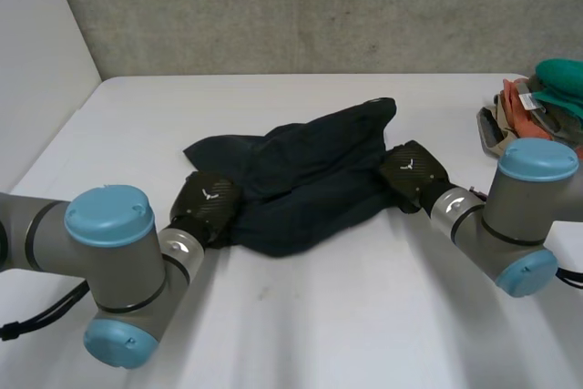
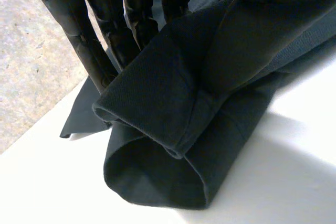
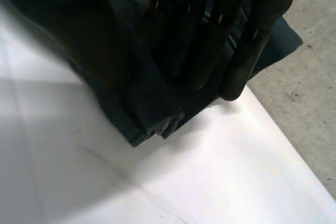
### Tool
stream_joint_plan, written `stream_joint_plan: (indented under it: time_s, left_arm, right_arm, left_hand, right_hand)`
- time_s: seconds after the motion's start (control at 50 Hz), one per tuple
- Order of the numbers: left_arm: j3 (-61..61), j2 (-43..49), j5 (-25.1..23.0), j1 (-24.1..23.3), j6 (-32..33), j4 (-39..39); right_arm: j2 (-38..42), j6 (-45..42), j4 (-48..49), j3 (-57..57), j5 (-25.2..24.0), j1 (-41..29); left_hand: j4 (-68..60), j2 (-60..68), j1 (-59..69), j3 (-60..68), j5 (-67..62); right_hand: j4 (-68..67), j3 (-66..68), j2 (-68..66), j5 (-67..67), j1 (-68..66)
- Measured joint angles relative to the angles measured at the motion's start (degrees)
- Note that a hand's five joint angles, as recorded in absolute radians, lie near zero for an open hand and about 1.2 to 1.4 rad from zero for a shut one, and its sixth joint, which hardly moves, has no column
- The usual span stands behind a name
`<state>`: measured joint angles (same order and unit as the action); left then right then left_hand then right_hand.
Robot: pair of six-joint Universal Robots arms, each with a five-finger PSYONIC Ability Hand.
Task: Fold the laundry.
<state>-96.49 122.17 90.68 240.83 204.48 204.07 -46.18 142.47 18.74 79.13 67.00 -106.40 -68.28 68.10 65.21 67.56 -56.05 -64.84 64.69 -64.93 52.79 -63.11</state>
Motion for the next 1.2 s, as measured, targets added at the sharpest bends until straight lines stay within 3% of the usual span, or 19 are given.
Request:
stream_joint_plan:
  time_s: [0.18, 0.28, 0.4, 0.5, 0.64, 0.72, 0.88, 0.94, 1.12, 1.2]
  left_arm:
    - [0.28, -9.30, 0.05, 0.13, -0.37, -1.09]
    - [2.52, -19.27, 0.03, -0.21, -0.66, -4.43]
    - [12.81, -30.38, 0.01, -0.45, -1.80, -14.30]
    - [23.09, -33.07, -0.08, -0.34, -4.09, -22.81]
    - [29.80, -26.48, -0.36, -0.07, -5.31, -28.36]
    - [30.79, -17.94, -0.58, 0.23, -5.15, -28.39]
    - [36.33, -2.81, -0.80, 1.01, -4.91, -22.48]
    - [40.87, 0.37, -0.94, 1.48, -5.04, -15.40]
    - [49.92, -0.94, -2.74, 2.19, -5.56, 12.77]
    - [50.29, -2.96, -3.31, 2.47, -5.66, 15.87]
  right_arm:
    - [-2.71, 0.23, 0.95, -0.99, 4.22, -0.41]
    - [-14.29, 0.61, -6.12, -2.00, 5.27, -0.11]
    - [-32.28, 1.53, -19.21, -9.77, 6.16, 0.24]
    - [-39.30, 3.52, -25.57, -16.86, 7.36, 0.38]
    - [-36.61, 5.59, -28.62, -19.40, 8.27, 0.31]
    - [-28.45, 6.20, -29.43, -18.59, 9.52, -0.06]
    - [-15.29, 7.66, -25.56, -20.74, 14.40, -0.69]
    - [-12.58, 10.22, -18.92, -23.47, 16.50, -0.74]
    - [-13.27, 17.60, 6.69, -31.85, 22.41, -2.90]
    - [-14.40, 18.03, 9.89, -34.10, 23.15, -4.41]
  left_hand:
    - [-0.22, 0.23, 0.00, 0.21, 0.00]
    - [-0.22, 0.25, 0.00, 0.24, 0.00]
    - [-0.44, 0.38, 0.00, 0.33, 0.00]
    - [-0.44, 0.50, 0.00, 0.52, 0.00]
    - [-0.44, 0.56, -0.03, 0.64, 0.00]
    - [-0.44, 0.56, -0.03, 0.64, 0.00]
    - [-0.44, 0.56, -0.03, 0.64, 0.00]
    - [-0.45, 0.56, -0.03, 0.65, 0.00]
    - [-0.46, 0.56, -0.03, 0.65, 0.00]
    - [-0.46, 0.56, -0.03, 0.65, 0.00]
  right_hand:
    - [-3.58, 3.00, -2.21, 2.02, -0.77]
    - [-3.72, 3.32, -2.21, 2.02, -0.77]
    - [-3.74, 3.36, -2.21, 2.89, -0.77]
    - [-3.74, 3.36, -2.21, 3.32, -0.77]
    - [-3.74, 3.36, -2.21, 3.32, -0.77]
    - [-3.74, 3.36, -2.21, 3.32, -0.77]
    - [-3.74, 3.36, -2.21, 3.32, -0.77]
    - [-3.75, 3.36, -2.21, 3.33, -0.77]
    - [-3.76, 3.36, -2.21, 3.32, -0.77]
    - [-3.76, 3.36, -2.21, 3.63, -0.77]
